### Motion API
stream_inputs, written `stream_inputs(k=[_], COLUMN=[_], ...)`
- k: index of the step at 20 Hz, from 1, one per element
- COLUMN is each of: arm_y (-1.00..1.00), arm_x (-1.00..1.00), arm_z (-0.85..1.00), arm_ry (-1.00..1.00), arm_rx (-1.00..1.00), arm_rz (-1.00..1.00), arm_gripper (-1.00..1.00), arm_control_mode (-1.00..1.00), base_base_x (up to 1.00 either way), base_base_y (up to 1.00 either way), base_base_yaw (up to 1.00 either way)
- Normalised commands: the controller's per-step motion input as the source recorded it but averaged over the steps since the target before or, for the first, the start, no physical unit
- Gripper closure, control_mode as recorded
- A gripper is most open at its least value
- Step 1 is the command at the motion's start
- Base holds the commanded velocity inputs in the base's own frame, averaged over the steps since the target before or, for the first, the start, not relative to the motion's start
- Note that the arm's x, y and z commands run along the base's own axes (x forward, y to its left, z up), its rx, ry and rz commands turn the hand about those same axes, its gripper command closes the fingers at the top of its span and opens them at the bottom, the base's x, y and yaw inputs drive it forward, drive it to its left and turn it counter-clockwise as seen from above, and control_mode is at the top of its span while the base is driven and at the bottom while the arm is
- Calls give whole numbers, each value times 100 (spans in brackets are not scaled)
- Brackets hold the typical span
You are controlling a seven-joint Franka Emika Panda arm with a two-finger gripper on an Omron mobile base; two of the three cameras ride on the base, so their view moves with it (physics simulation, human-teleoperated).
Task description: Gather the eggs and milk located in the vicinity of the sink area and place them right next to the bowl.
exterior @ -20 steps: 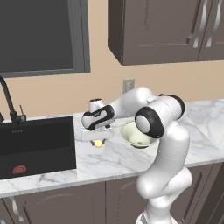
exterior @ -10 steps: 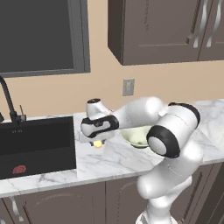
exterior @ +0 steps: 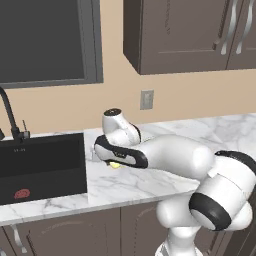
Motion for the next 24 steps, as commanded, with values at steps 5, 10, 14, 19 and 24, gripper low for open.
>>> stream_inputs(k=[5, 10, 14, 19, 24], arm_y=[-13, -5, 0, -5, -18], arm_x=[-39, 0, 0, 4, 11], arm_z=[30, 10, 7, 0, 0], arm_ry=[-14, -4, 0, 0, -4], arm_rx=[0, 0, 2, 2, 2], arm_rz=[-18, -32, -48, -54, -47], arm_gripper=[100, 100, 100, 100, 100], arm_control_mode=[-100, -100, -100, -100, -100], base_base_x=[0, 0, 0, 0, 0], base_base_y=[0, 0, 0, 0, 0], base_base_yaw=[0, 0, 0, 0, 0])
